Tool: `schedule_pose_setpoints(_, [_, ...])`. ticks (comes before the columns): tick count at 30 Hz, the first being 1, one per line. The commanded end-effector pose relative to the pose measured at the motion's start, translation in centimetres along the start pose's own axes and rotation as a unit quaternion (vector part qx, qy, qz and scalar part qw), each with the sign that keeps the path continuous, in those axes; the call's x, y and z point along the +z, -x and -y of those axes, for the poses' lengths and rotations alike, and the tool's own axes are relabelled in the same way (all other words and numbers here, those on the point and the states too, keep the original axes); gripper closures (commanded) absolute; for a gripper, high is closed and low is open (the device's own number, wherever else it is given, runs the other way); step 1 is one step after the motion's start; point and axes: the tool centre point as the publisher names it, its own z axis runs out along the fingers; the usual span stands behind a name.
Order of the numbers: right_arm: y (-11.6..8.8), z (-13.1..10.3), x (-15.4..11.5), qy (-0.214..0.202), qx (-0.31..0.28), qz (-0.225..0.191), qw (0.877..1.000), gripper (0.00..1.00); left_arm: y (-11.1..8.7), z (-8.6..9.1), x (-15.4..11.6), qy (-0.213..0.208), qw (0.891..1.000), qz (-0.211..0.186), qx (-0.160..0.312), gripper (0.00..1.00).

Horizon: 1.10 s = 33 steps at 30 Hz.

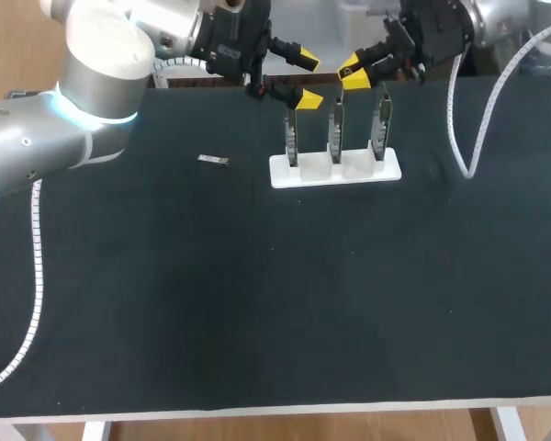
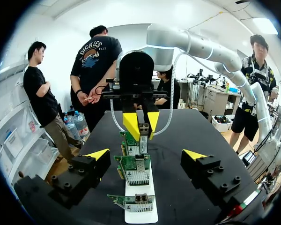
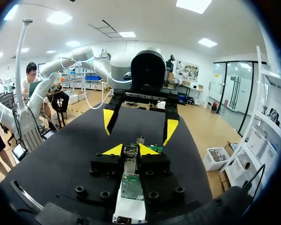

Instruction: Pick up the optical module with the left hand, and insert it into the network port with the right hand.

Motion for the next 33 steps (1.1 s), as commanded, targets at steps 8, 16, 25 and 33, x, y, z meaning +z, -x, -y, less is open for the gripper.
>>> schedule_pose_setpoints(8, [0.4, 1.5, 0.2, 0.038, -0.01, 0.001, 0.999, 1.0, 0.1, -0.2, 0.1, -0.002, 1.0, -0.002, 0.0, 0.0])
schedule_pose_setpoints(16, [-0.2, 2.1, 0.6, 0.037, -0.007, 0.0, 0.999, 1.0, 0.1, -0.2, 0.1, -0.002, 1.0, -0.002, 0.0, 0.0])
schedule_pose_setpoints(25, [-0.3, 2.5, 1.0, 0.041, -0.005, 0.001, 0.999, 1.0, 0.1, -0.2, 0.1, -0.002, 1.0, -0.002, 0.0, 0.0])
schedule_pose_setpoints(33, [-0.1, 2.0, 0.7, 0.038, -0.004, 0.001, 0.999, 1.0, 0.1, -0.2, 0.1, -0.002, 1.0, -0.002, 0.0, 0.0])
